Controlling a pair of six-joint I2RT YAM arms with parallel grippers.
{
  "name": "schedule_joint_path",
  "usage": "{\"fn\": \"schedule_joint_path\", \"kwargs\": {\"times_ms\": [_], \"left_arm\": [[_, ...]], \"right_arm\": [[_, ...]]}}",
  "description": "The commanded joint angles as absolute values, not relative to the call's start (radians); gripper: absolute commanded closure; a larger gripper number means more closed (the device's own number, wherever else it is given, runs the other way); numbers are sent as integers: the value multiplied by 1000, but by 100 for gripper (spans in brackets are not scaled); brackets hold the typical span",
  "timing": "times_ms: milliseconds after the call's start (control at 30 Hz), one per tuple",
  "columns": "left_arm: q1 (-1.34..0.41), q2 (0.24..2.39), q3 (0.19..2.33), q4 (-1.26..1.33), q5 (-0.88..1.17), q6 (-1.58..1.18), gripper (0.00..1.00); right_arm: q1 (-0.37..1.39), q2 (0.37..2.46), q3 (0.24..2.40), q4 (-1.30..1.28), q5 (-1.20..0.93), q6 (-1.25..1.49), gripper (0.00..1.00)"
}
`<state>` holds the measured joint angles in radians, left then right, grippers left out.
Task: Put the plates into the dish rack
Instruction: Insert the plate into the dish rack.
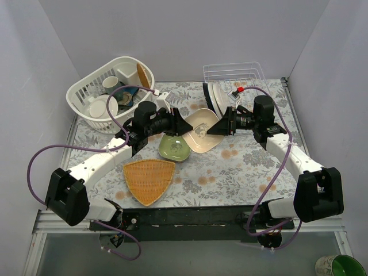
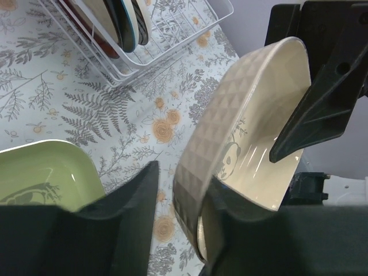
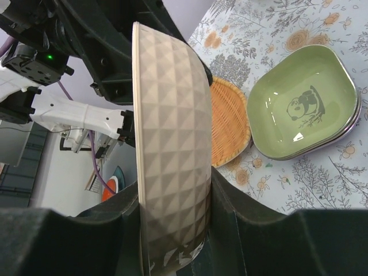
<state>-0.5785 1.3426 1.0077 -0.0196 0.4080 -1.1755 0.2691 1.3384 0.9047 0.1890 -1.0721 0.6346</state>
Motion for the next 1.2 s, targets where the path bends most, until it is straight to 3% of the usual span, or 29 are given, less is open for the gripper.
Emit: {"fn": "schedule_joint_path", "kwargs": {"times_ms": [0, 200, 433, 867, 1167], "left_arm": [[-578, 1324, 1019, -5, 407, -1167, 57], [-578, 1324, 1019, -6, 396, -1173, 26], [-578, 1312, 1014, -8, 382, -1175, 2], [-578, 1296, 1051, -21, 374, -1192, 2], [-578, 1269, 1187, -44, 397, -1239, 2]], "right_arm": [[273, 1335, 911, 250, -1120, 647, 96], [273, 1328, 907, 249, -1117, 647, 99], [275, 1328, 911, 241, -1112, 643, 99], [275, 1327, 940, 137, -1063, 563, 99], [273, 1333, 968, 29, -983, 486, 99]]}}
